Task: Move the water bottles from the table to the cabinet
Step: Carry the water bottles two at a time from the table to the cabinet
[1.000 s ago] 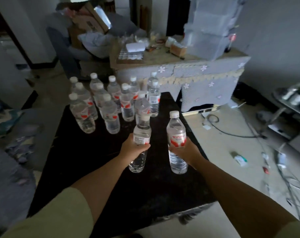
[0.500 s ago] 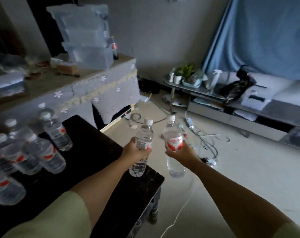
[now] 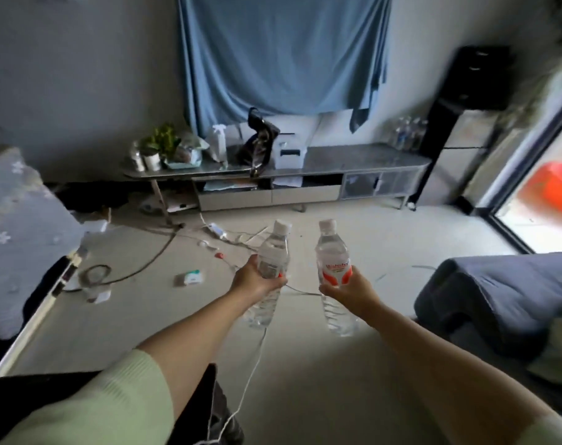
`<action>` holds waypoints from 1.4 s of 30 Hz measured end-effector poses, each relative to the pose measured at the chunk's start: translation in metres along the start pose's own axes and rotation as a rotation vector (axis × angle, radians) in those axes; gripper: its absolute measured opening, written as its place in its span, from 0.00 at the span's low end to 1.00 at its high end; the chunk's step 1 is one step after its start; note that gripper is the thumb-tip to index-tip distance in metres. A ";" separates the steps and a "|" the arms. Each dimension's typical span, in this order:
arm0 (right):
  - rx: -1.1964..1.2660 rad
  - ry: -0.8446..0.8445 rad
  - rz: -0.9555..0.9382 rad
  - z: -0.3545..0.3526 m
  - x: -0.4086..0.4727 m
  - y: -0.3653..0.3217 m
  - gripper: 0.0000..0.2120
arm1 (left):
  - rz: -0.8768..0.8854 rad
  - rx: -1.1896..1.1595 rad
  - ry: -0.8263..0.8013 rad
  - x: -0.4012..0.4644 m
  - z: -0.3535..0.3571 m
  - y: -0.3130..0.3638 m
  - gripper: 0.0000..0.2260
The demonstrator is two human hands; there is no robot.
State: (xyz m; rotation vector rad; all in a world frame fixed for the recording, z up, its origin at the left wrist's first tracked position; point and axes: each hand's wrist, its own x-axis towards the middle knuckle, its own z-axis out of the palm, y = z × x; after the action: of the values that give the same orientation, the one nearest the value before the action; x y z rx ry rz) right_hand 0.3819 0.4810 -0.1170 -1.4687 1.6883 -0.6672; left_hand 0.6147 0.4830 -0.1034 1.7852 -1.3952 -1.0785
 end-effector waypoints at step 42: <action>0.058 0.304 0.147 -0.353 0.332 0.127 0.18 | 0.144 0.018 -0.444 0.381 0.340 0.287 0.26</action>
State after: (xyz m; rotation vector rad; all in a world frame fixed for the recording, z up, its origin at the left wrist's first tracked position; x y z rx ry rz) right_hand 0.0114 0.1447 -0.0965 -1.2346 1.9677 -0.8846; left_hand 0.2244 0.0467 -0.1049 1.4826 -1.7653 -1.4444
